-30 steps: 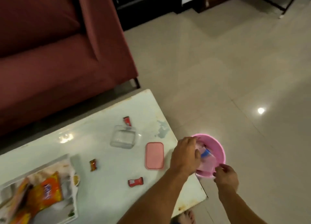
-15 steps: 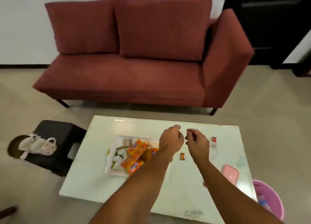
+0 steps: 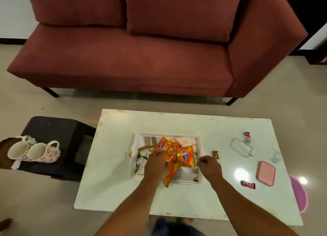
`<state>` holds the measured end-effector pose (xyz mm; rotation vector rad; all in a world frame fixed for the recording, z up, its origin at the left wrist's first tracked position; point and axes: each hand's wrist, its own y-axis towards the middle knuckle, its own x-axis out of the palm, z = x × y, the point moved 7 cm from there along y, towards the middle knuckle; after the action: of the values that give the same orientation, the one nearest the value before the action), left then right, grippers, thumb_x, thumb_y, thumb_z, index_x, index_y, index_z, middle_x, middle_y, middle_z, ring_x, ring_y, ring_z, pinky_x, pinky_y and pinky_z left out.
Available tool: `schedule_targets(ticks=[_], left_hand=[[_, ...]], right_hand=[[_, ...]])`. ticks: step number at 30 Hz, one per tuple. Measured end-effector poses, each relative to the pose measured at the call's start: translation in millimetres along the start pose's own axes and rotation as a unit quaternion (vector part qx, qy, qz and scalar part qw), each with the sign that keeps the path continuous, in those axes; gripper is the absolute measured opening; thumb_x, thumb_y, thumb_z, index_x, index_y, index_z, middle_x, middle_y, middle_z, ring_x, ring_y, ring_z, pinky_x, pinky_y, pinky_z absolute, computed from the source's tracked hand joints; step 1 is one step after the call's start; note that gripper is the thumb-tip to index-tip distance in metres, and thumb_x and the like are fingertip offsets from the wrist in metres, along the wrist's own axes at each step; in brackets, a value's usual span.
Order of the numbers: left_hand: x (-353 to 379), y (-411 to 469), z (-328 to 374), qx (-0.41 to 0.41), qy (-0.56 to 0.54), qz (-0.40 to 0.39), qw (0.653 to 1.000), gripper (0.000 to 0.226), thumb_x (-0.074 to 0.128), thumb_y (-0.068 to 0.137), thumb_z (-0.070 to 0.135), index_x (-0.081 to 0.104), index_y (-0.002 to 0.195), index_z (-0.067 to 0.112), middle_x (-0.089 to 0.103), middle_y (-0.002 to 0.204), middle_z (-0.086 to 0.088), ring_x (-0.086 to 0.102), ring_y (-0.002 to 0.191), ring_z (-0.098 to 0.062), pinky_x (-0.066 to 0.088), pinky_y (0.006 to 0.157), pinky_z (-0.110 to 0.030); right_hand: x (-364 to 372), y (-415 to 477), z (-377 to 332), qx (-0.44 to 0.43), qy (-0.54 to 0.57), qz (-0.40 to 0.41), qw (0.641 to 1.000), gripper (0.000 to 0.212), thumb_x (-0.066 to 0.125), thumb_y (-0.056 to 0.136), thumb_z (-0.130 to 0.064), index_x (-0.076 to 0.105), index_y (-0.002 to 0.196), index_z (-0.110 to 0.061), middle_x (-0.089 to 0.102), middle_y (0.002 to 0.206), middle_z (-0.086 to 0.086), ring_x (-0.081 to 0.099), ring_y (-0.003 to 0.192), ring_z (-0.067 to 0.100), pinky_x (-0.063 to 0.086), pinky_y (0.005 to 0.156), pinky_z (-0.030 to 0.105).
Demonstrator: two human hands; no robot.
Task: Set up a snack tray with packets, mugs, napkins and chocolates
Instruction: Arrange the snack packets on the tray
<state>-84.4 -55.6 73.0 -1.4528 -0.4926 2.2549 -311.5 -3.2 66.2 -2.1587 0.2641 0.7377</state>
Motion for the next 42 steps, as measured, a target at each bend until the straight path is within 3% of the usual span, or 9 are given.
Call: schedule_targets(ticks=[6, 12, 17, 21, 27, 30, 35, 40, 42], left_hand=[[63, 42, 5, 0.046, 0.016, 0.035, 0.998, 0.062, 0.058, 0.094, 0.044, 0.036, 0.149, 0.026, 0.035, 0.155, -0.006, 0.034, 0.142, -0.028, 0.044, 0.108, -0.042], [89, 87, -14, -0.003, 0.040, 0.064, 0.997, 0.079, 0.065, 0.090, 0.045, 0.024, 0.154, 0.021, 0.021, 0.162, -0.011, 0.021, 0.149, -0.034, 0.047, 0.105, -0.049], [96, 93, -23, -0.007, 0.027, 0.085, 0.996, 0.076, 0.064, 0.089, 0.045, 0.030, 0.152, 0.020, 0.026, 0.160, -0.011, 0.031, 0.144, -0.034, 0.050, 0.100, -0.046], [86, 93, -27, -0.021, -0.024, 0.111, 0.993, 0.068, 0.059, 0.092, 0.042, 0.037, 0.151, 0.017, 0.032, 0.158, -0.009, 0.035, 0.142, -0.032, 0.051, 0.098, -0.046], [75, 94, -35, -0.047, -0.069, 0.118, 0.989, 0.071, 0.058, 0.094, 0.044, 0.034, 0.154, 0.017, 0.033, 0.159, -0.010, 0.038, 0.141, -0.033, 0.049, 0.099, -0.048], [76, 94, -36, -0.056, -0.087, 0.126, 0.987, 0.074, 0.060, 0.091, 0.049, 0.033, 0.153, 0.019, 0.036, 0.157, -0.011, 0.040, 0.140, -0.033, 0.049, 0.098, -0.048], [81, 93, -43, -0.078, -0.096, 0.129, 0.984, 0.091, 0.069, 0.080, 0.055, 0.028, 0.153, 0.019, 0.032, 0.157, -0.011, 0.039, 0.140, -0.036, 0.049, 0.099, -0.053], [83, 91, -50, -0.102, -0.103, 0.121, 0.982, 0.097, 0.068, 0.078, 0.060, 0.023, 0.154, 0.021, 0.030, 0.158, -0.012, 0.039, 0.140, -0.037, 0.049, 0.101, -0.056], [82, 92, -51, -0.108, -0.106, 0.114, 0.982, 0.097, 0.067, 0.079, 0.061, 0.022, 0.155, 0.021, 0.029, 0.159, -0.013, 0.038, 0.140, -0.037, 0.049, 0.101, -0.057]], right_hand=[[51, 60, 39, 0.044, 0.001, -0.018, 0.999, 0.048, 0.069, 0.091, -0.035, 0.059, 0.132, -0.013, 0.068, 0.127, 0.010, 0.064, 0.113, 0.029, 0.045, 0.080, 0.028], [88, 112, 41, 0.040, 0.015, -0.002, 0.999, 0.076, 0.084, 0.069, -0.054, 0.056, 0.132, -0.020, 0.067, 0.123, 0.000, 0.064, 0.115, 0.025, 0.050, 0.088, 0.034], [105, 129, 41, 0.035, 0.004, -0.028, 0.999, 0.047, 0.083, 0.069, -0.054, 0.068, 0.099, -0.021, 0.073, 0.097, -0.002, 0.069, 0.094, 0.021, 0.059, 0.085, 0.040], [87, 137, 34, 0.022, 0.116, -0.040, 0.992, 0.040, 0.087, 0.072, -0.037, 0.068, 0.104, -0.021, 0.075, 0.101, 0.001, 0.072, 0.094, 0.021, 0.060, 0.089, 0.048], [33, 152, 35, 0.027, 0.121, 0.066, 0.990, 0.045, 0.085, 0.077, -0.039, 0.066, 0.108, -0.012, 0.073, 0.105, 0.007, 0.069, 0.093, 0.023, 0.058, 0.083, 0.041], [27, 154, 42, 0.035, 0.082, 0.106, 0.990, 0.045, 0.080, 0.079, -0.047, 0.064, 0.106, -0.014, 0.071, 0.102, 0.005, 0.068, 0.095, 0.026, 0.058, 0.086, 0.045], [33, 153, 49, 0.036, 0.063, 0.135, 0.988, 0.049, 0.075, 0.082, -0.048, 0.060, 0.115, -0.014, 0.065, 0.099, 0.000, 0.066, 0.098, 0.026, 0.046, 0.074, 0.032], [23, 131, 51, 0.042, 0.102, 0.225, 0.968, 0.084, 0.077, 0.078, -0.048, 0.041, 0.145, -0.013, 0.055, 0.133, 0.011, 0.056, 0.123, 0.032, 0.049, 0.097, 0.046], [25, 103, 49, 0.008, 0.118, 0.265, 0.957, 0.075, 0.073, 0.080, -0.050, 0.045, 0.141, -0.014, 0.055, 0.128, 0.011, 0.056, 0.118, 0.031, 0.049, 0.096, 0.046]])
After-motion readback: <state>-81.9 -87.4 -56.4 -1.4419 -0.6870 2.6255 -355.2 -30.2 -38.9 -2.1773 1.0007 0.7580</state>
